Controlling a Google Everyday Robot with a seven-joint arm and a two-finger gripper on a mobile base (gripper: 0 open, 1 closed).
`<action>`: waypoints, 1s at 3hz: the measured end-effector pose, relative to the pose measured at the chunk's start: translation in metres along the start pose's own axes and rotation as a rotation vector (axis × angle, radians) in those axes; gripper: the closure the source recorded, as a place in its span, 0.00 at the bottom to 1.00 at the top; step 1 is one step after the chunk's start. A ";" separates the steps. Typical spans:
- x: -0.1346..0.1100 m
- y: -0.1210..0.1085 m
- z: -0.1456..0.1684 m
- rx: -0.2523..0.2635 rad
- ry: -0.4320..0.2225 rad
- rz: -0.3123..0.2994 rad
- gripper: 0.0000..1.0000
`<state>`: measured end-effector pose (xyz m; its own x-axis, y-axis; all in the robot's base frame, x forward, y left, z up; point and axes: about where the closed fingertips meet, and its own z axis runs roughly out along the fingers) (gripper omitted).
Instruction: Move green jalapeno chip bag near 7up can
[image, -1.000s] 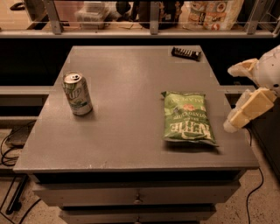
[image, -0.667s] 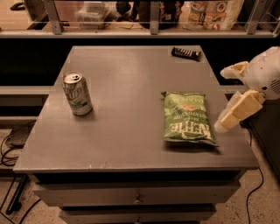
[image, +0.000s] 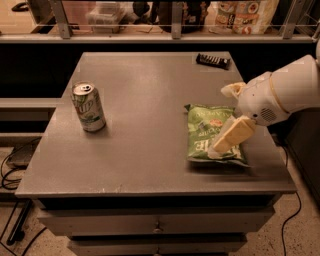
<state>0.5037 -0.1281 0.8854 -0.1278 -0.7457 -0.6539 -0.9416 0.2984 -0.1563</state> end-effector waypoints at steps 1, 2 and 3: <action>0.006 -0.005 0.025 -0.006 0.003 0.023 0.02; 0.007 -0.006 0.030 -0.017 -0.006 0.040 0.24; -0.003 -0.010 0.025 -0.002 -0.022 0.029 0.47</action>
Offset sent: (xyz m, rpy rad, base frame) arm 0.0185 0.0092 -0.0322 0.0390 0.0559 -0.0297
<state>0.5209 -0.1141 0.8704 -0.1483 -0.7237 -0.6740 -0.9383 0.3182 -0.1352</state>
